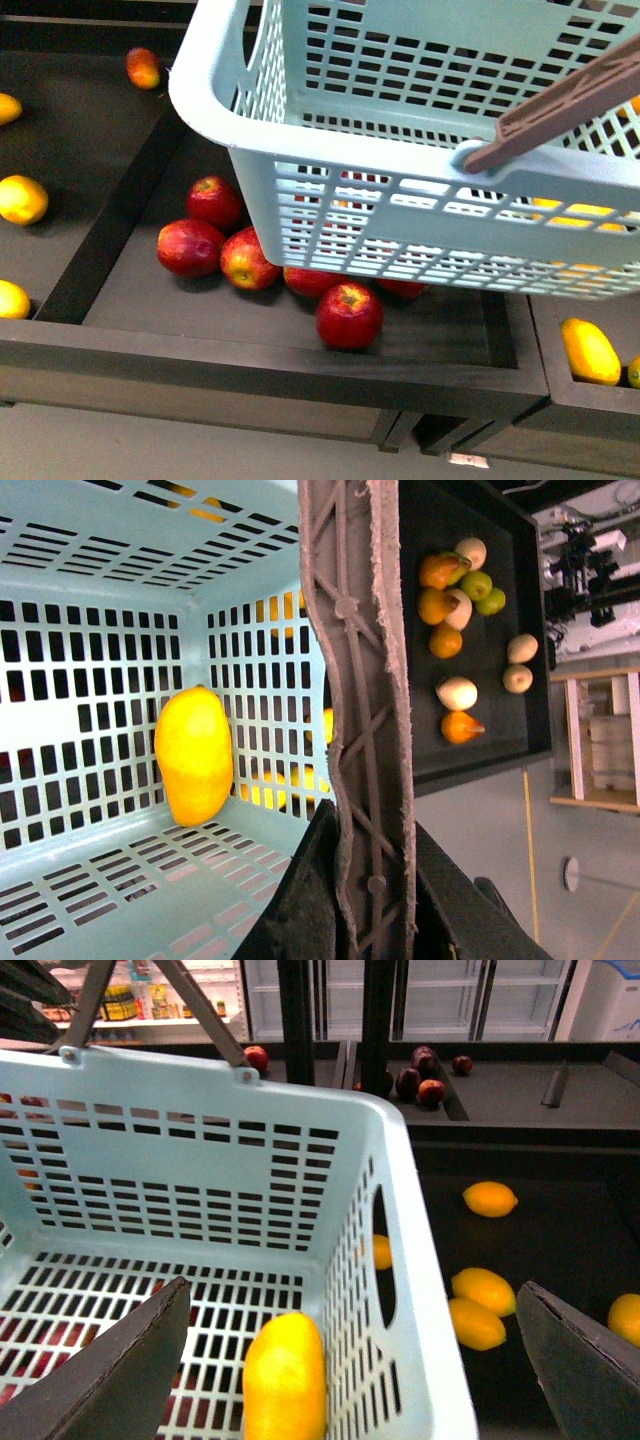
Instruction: Pick lemon and mango into basket
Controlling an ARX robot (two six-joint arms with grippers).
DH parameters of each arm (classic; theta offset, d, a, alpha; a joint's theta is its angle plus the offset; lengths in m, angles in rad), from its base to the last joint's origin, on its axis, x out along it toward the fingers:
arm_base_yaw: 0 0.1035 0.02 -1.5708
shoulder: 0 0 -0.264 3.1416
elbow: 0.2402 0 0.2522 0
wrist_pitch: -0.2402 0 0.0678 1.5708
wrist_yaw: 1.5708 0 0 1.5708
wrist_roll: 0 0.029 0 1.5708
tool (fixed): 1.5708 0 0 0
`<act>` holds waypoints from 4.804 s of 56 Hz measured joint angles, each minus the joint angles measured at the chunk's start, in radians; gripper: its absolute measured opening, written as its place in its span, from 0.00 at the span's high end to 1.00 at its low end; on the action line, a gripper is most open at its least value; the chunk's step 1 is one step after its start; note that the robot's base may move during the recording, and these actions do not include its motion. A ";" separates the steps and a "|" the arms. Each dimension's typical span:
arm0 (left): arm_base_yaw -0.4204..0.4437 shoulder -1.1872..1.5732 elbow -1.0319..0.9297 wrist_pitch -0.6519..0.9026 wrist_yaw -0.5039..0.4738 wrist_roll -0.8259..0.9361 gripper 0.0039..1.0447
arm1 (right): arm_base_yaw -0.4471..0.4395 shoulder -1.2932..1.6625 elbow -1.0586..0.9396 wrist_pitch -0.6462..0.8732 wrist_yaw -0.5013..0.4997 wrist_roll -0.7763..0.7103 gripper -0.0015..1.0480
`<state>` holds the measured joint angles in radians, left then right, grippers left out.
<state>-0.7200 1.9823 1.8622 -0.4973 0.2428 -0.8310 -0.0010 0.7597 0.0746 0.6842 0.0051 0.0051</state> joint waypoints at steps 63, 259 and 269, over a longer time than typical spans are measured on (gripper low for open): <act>0.016 0.000 0.000 0.000 -0.010 -0.002 0.93 | 0.000 -0.002 -0.003 -0.004 -0.006 -0.001 0.08; 0.019 0.000 0.000 0.000 -0.010 0.000 0.93 | -0.257 1.859 1.094 0.065 -0.439 -0.267 0.08; 0.019 0.000 0.000 0.000 -0.010 0.000 0.93 | -0.235 1.884 1.132 0.047 -0.437 -0.251 0.08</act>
<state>-0.7013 1.9827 1.8622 -0.4969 0.2333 -0.8310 -0.2363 2.6442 1.2068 0.7311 -0.4316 -0.2455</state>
